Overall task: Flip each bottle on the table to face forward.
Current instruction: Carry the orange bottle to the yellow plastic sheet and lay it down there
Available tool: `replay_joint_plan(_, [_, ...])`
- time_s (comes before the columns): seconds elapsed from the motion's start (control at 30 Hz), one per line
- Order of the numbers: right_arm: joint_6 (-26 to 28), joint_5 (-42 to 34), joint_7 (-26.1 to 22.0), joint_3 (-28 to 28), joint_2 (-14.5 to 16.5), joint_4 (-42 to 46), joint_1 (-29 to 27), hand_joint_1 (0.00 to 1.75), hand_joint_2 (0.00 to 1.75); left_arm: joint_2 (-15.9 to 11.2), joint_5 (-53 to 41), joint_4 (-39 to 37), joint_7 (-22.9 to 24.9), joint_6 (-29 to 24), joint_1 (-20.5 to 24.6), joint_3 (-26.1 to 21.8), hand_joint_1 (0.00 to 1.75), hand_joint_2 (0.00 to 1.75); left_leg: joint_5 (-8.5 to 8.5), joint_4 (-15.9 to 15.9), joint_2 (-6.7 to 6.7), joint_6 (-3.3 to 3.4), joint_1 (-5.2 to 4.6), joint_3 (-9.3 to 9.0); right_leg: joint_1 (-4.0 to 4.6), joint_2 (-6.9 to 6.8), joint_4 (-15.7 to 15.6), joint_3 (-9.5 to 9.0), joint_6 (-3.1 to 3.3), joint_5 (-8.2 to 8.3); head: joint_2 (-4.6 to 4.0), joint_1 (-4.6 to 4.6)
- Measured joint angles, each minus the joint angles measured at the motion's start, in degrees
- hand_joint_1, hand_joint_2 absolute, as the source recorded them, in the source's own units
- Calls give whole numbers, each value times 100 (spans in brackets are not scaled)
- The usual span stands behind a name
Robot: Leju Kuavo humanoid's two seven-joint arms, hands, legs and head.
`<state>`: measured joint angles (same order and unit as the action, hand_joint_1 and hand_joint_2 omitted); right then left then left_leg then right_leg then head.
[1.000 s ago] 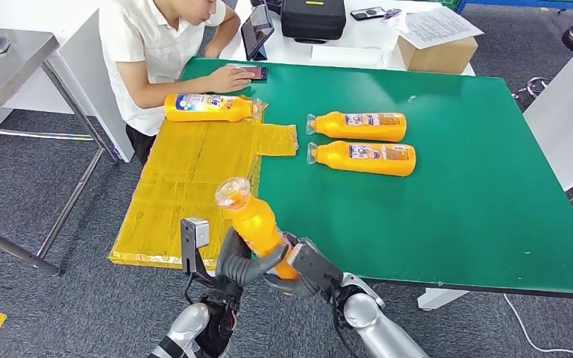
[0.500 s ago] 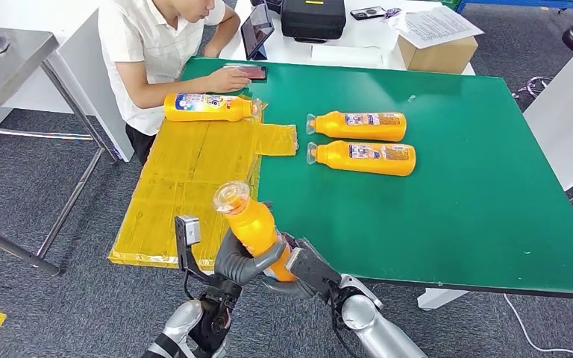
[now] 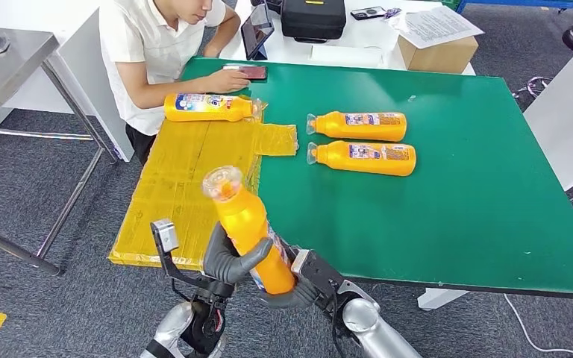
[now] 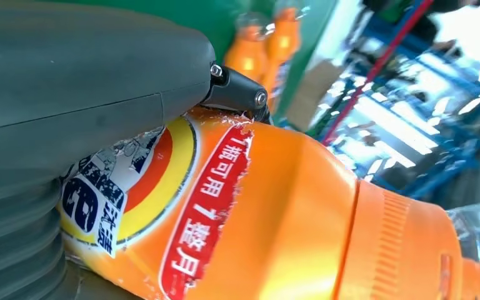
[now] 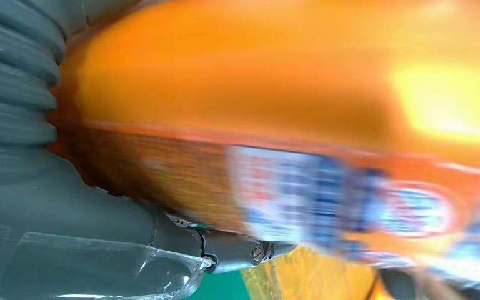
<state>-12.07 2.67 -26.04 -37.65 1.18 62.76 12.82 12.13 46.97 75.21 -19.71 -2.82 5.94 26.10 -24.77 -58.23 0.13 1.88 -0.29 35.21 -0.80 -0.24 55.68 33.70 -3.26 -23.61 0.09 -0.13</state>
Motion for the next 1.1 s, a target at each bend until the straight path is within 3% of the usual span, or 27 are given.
replay_joint_plan(0.1, [753,305,-170,38,93,267,-316,0,0,8,-471,177,-250,-613,6,-206,175,175,0,0,-3,-1,1,2,1,-4,0,4,1,-2,0,-1])
replay_joint_plan(0.27, [3870,1057,-1034,442,330,1197,-1272,0,0,-88,-3123,-147,-1125,-3285,353,-492,175,175,0,0,-13,-1,3,17,2,-15,6,15,2,-3,0,-3])
replay_joint_plan(0.37, [4906,1133,-1300,950,466,1897,-1639,0,0,-63,-4688,-426,-1396,-3653,520,-928,175,175,1,0,-11,0,1,18,-1,-15,6,17,3,-3,0,1])
replay_joint_plan(0.43, [5126,1213,-1368,1417,634,2460,-1817,0,0,30,-6085,-582,-1240,-3690,616,-1345,175,175,1,0,-8,0,-3,17,-5,-14,5,18,2,-2,0,-1])
replay_joint_plan(0.57, [5190,1308,-1397,2445,975,3535,-1979,0,0,101,-8312,-1149,-221,-3706,950,-1902,175,175,6,0,-9,6,-9,15,-10,-15,4,15,1,1,0,-1])
replay_joint_plan(0.8, [5201,1252,-1398,3222,1168,4309,-2065,0,0,52,-9063,-2096,657,-3602,1484,-1967,175,175,7,-1,-5,6,-8,14,-8,-13,6,16,-1,3,0,-2])
replay_joint_plan(0.9, [5194,937,-1398,3260,1171,4355,-2065,0,0,-1,-9372,-2593,1242,-3017,1797,-1865,175,175,7,0,-7,5,-7,15,-7,-14,6,15,-1,2,0,-2])
replay_joint_plan(1.0, [5089,566,-1398,3200,1140,4300,-2045,0,0,-73,-9281,-3219,1484,-2055,2215,-1743,175,175,8,0,-6,4,-6,16,-7,-13,7,13,-1,2,0,-1])
replay_joint_plan(1.03, [5039,473,-1398,3173,1129,4265,-2033,0,0,-99,-9227,-3418,1514,-1791,2365,-1710,161,175,8,0,-6,4,-6,15,-7,-14,8,11,-1,2,0,-1])
replay_joint_plan(1.1, [4967,367,-1398,3128,1117,4195,-2007,0,0,-143,-9165,-3730,1543,-1506,2616,-1665,79,175,9,0,-7,2,-7,11,-8,-14,8,6,-1,2,0,-1])
